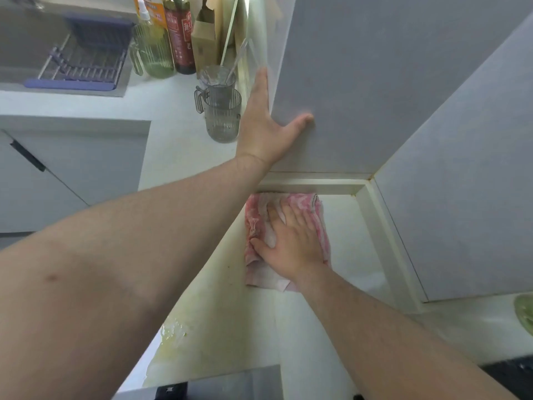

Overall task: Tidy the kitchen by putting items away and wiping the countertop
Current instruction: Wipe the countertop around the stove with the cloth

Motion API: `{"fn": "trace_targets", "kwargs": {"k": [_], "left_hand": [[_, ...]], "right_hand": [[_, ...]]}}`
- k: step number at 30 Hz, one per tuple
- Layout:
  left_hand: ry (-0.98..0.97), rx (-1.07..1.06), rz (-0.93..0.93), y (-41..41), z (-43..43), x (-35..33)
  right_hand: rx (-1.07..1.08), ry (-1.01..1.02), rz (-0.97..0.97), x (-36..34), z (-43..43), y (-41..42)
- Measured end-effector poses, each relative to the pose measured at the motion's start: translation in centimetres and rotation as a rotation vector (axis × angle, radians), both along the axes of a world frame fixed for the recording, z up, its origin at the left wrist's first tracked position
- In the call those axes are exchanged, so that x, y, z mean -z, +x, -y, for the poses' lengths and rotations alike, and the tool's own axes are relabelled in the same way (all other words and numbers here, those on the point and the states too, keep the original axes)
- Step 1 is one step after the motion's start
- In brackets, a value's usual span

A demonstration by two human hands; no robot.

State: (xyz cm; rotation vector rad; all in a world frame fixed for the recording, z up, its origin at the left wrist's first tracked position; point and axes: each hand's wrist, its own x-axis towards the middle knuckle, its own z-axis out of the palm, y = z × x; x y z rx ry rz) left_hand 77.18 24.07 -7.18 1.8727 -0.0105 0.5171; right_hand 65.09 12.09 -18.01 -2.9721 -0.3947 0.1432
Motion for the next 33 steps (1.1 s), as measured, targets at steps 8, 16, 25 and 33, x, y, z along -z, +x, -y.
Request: {"fn": "trace_targets", "kwargs": {"k": [8, 16, 25, 33], "left_hand": [[0.0, 0.06, -0.143, -0.4, -0.7, -1.1], [0.103, 0.103, -0.22, -7.1, -4.1, -3.5], [0.101, -0.183, -0.51, -26.3, -17.0, 1.9], [0.04, -0.176, -0.77, -34.8, -20.1, 9.7]], "right_hand": [[0.007, 0.024, -0.031, -0.9, 0.0, -4.4], [0.005, 0.021, -0.081, -1.5, 0.6, -9.9], [0.002, -0.008, -0.107, -1.3, 0.7, -13.7], [0.019, -0.014, -0.161, -1.5, 0.2, -17.0]]}}
